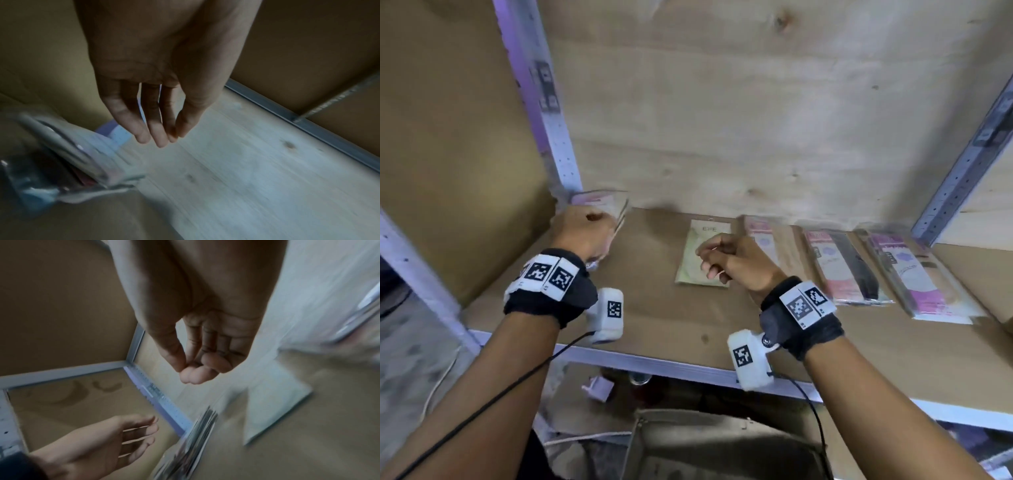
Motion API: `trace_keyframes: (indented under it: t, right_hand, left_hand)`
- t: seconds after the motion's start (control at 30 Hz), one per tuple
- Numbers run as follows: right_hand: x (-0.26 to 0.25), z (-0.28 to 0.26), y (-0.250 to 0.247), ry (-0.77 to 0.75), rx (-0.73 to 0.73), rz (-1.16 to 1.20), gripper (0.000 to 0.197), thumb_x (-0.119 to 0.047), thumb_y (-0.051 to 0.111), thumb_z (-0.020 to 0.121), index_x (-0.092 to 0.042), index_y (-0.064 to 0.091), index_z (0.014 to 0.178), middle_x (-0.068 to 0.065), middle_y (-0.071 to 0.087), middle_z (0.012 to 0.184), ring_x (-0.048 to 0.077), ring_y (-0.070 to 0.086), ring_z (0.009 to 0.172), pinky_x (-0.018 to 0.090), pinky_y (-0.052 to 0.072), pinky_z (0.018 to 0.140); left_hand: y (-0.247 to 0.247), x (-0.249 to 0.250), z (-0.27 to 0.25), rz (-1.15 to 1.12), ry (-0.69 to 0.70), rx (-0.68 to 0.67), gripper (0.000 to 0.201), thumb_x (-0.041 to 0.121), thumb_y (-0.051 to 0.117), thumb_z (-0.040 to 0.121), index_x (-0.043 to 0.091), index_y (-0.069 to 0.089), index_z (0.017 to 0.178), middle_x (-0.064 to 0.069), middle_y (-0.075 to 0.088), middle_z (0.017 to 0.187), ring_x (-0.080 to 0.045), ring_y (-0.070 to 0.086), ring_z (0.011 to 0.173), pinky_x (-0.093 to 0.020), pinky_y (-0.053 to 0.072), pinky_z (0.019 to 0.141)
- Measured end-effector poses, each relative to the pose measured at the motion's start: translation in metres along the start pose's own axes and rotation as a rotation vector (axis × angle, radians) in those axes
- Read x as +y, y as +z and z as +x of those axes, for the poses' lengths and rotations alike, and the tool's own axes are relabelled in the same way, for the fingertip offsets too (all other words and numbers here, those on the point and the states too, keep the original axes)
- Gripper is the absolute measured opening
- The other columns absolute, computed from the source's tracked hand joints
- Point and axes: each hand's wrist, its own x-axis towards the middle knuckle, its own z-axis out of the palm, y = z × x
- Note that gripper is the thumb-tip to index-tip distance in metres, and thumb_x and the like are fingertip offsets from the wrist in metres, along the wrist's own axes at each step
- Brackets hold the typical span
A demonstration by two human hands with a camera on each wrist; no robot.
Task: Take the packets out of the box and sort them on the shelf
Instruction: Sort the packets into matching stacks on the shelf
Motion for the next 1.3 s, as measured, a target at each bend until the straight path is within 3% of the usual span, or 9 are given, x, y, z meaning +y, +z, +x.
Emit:
trace_keyframes:
  t: [0.07,0.17,0.3,0.57,0.73,0.9,1.0,1.17,1.3]
  right_hand:
    - [-0.011,0.025,0.028,0.002,-0.033,-0.014,0.008,-0.002,0.058,0.091,-0.003,0.066,0.095,0.005,0.065,0.067,0.013,0.058,0.052,0.020,0.039,0.045]
    - [-0.023,0.057,0.072,0.025,-0.087,-0.036,0.007,-0.004,0.058,0.091,-0.007,0.065,0.090,0.003,0.063,0.067,0.012,0.057,0.051,0.019,0.040,0.044]
    - [-0.030,0.092,0.120,0.074,-0.102,-0.057,0.017,-0.002,0.054,0.090,-0.013,0.058,0.077,0.008,0.060,0.070,0.017,0.057,0.054,0.020,0.044,0.045]
    - [-0.018,0.126,0.170,0.191,-0.035,-0.042,0.025,-0.005,0.066,0.089,-0.018,0.051,0.073,0.005,0.058,0.065,0.018,0.055,0.043,0.027,0.048,0.047]
    - [-0.008,0.128,0.171,0.305,-0.059,0.008,0.009,-0.005,0.069,0.086,-0.005,0.061,0.086,0.021,0.066,0.087,0.022,0.053,0.056,0.033,0.044,0.058]
    - [-0.003,0.114,0.145,0.363,-0.074,0.174,0.004,-0.004,0.063,0.091,-0.001,0.065,0.091,0.010,0.062,0.075,0.012,0.048,0.053,0.020,0.039,0.046]
    - [0.002,0.097,0.125,0.332,-0.073,0.227,0.019,-0.004,0.060,0.092,0.006,0.065,0.108,0.013,0.061,0.082,0.013,0.050,0.054,0.020,0.040,0.046]
    - [-0.001,0.064,0.094,0.182,-0.060,0.212,0.007,-0.005,0.061,0.091,-0.009,0.067,0.089,0.015,0.068,0.089,0.019,0.060,0.065,0.024,0.049,0.055]
    - [-0.012,0.042,0.074,-0.024,0.000,0.144,0.006,-0.005,0.066,0.091,-0.008,0.067,0.096,0.011,0.067,0.083,0.017,0.061,0.057,0.025,0.055,0.054]
  left_hand:
    - [-0.019,-0.010,0.013,-0.001,-0.009,0.023,0.033,0.028,0.066,0.080,0.007,0.074,0.103,-0.010,0.075,0.103,-0.026,0.071,0.093,-0.037,0.058,0.087]
    - [-0.045,-0.023,0.021,-0.006,-0.019,0.041,0.010,0.020,0.063,0.088,0.017,0.073,0.088,-0.010,0.074,0.108,-0.026,0.067,0.094,-0.034,0.054,0.087]
    - [-0.066,-0.039,0.024,-0.019,-0.097,0.021,0.021,0.031,0.068,0.087,0.024,0.057,0.070,-0.004,0.069,0.102,-0.028,0.064,0.098,-0.038,0.051,0.099]
    - [-0.066,-0.052,0.021,0.030,-0.090,-0.210,0.020,0.026,0.065,0.094,0.021,0.062,0.074,0.008,0.063,0.076,-0.007,0.057,0.066,-0.018,0.047,0.051]
    - [-0.063,-0.059,0.016,0.076,-0.089,-0.275,0.024,0.027,0.066,0.093,0.008,0.070,0.107,-0.008,0.070,0.109,-0.026,0.067,0.098,-0.039,0.053,0.097]
    - [-0.062,-0.057,0.010,0.056,-0.091,-0.333,0.011,0.027,0.065,0.094,0.019,0.067,0.086,-0.008,0.076,0.096,-0.021,0.072,0.079,-0.036,0.058,0.082]
    - [-0.059,-0.051,0.003,0.083,-0.079,-0.347,0.015,0.029,0.064,0.095,0.020,0.067,0.084,-0.002,0.074,0.088,-0.018,0.068,0.077,-0.038,0.058,0.086]
    - [-0.046,-0.039,-0.008,-0.146,-0.126,-0.412,0.036,0.036,0.061,0.097,0.006,0.065,0.115,-0.018,0.071,0.114,-0.027,0.071,0.098,-0.039,0.058,0.091]
    - [-0.031,-0.021,-0.022,-0.419,-0.170,-0.474,0.053,0.051,0.063,0.091,0.010,0.059,0.125,-0.026,0.065,0.122,-0.030,0.071,0.100,-0.043,0.058,0.092]
